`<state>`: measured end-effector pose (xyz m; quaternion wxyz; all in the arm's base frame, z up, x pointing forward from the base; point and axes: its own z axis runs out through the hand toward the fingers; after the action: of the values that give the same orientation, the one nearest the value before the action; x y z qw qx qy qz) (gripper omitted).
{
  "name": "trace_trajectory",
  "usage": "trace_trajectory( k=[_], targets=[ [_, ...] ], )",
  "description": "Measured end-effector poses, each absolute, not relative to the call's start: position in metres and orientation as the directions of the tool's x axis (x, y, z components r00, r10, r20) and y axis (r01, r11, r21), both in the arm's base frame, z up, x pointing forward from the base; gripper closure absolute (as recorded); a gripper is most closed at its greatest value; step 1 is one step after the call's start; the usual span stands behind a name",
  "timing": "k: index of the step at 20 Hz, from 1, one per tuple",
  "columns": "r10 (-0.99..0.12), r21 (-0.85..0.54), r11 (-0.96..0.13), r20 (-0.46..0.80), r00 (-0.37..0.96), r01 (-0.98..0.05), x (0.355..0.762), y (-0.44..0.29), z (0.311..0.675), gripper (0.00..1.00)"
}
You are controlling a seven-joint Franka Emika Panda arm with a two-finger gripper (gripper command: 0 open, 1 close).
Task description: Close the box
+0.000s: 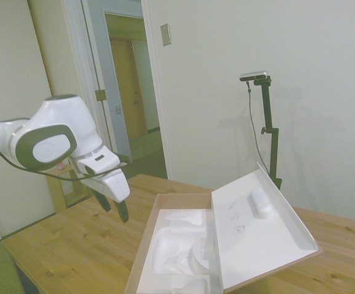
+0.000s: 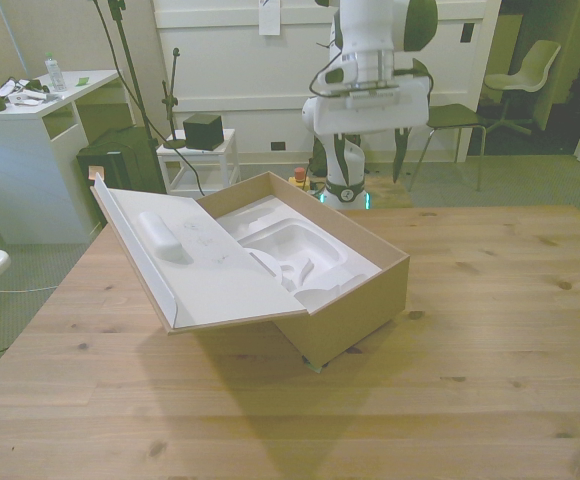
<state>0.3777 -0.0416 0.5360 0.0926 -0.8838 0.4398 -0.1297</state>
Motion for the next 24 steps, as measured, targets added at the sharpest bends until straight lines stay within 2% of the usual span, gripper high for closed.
trace_trajectory(
  k=[5, 9, 17, 24],
  targets=[
    [-0.886, -0.404, -0.463, 0.180, 0.427, -0.789, 0.364, -0.134, 0.625, 0.00],
    [-0.929, -0.436, -0.370, 0.188, 0.319, -0.820, 0.380, -0.199, 0.652, 0.00],
    [-0.965, -0.434, -0.232, 0.217, 0.149, -0.870, 0.429, -0.324, 0.666, 0.00],
    [-0.975, -0.392, -0.123, 0.220, 0.037, -0.912, 0.465, -0.412, 0.608, 0.00]
  ],
)
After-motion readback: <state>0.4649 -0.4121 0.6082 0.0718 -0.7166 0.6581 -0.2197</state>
